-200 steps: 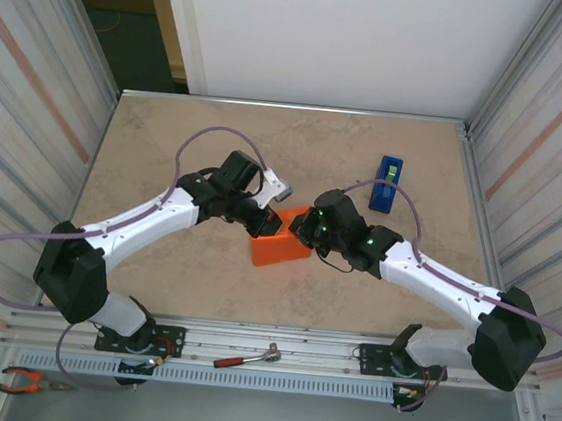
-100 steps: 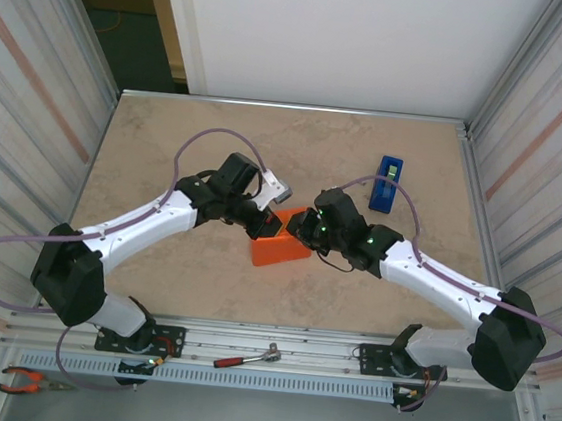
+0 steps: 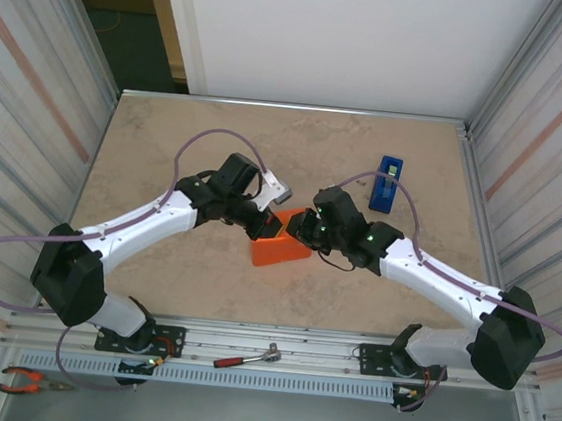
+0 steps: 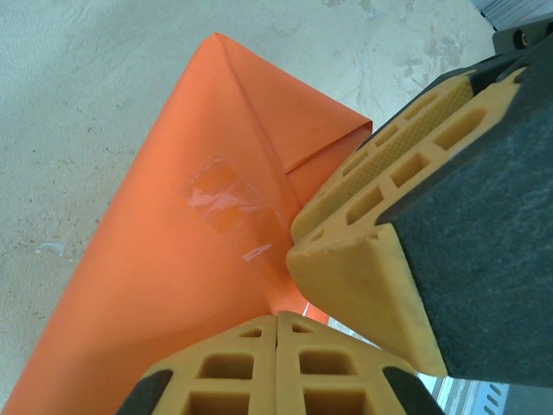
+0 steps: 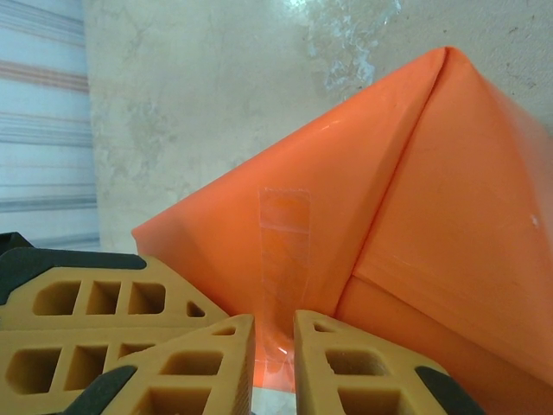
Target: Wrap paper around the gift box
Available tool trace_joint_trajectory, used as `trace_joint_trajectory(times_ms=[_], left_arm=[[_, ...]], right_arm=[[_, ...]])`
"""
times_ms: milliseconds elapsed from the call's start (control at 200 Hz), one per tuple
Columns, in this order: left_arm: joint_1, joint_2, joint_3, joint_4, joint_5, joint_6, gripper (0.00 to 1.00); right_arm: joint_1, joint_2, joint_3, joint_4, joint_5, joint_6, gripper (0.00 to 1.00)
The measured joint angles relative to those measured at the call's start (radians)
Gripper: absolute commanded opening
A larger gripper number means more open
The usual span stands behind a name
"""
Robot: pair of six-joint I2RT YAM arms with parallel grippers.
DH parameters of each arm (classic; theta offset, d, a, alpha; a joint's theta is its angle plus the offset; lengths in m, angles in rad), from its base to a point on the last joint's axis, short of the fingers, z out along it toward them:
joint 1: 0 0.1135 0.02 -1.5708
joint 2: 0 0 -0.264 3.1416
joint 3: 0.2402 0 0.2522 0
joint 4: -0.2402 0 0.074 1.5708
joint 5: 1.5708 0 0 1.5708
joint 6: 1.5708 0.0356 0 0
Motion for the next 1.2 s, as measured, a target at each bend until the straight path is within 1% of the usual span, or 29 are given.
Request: trace_joint_trajectory(times_ms=[266, 1007, 1198], left_arm=[[0.0, 0.0, 0.0, -0.002, 0.004, 0.006, 0.0], [-0.002, 0.0, 0.0, -0.004, 0.004, 0.006, 0.0], [-0.002, 0.0, 0.0, 0.002, -0.004, 0.007, 0.0]], right_arm=[[0.002, 0.0, 0.006, -0.008, -0.004, -0.02, 0.25], [0.0, -0.005, 0.018, -0.043, -0.023, -0.05, 0.28], [-0.012, -0.06, -0.007, -0.08, -0.031, -0.049, 0.29]])
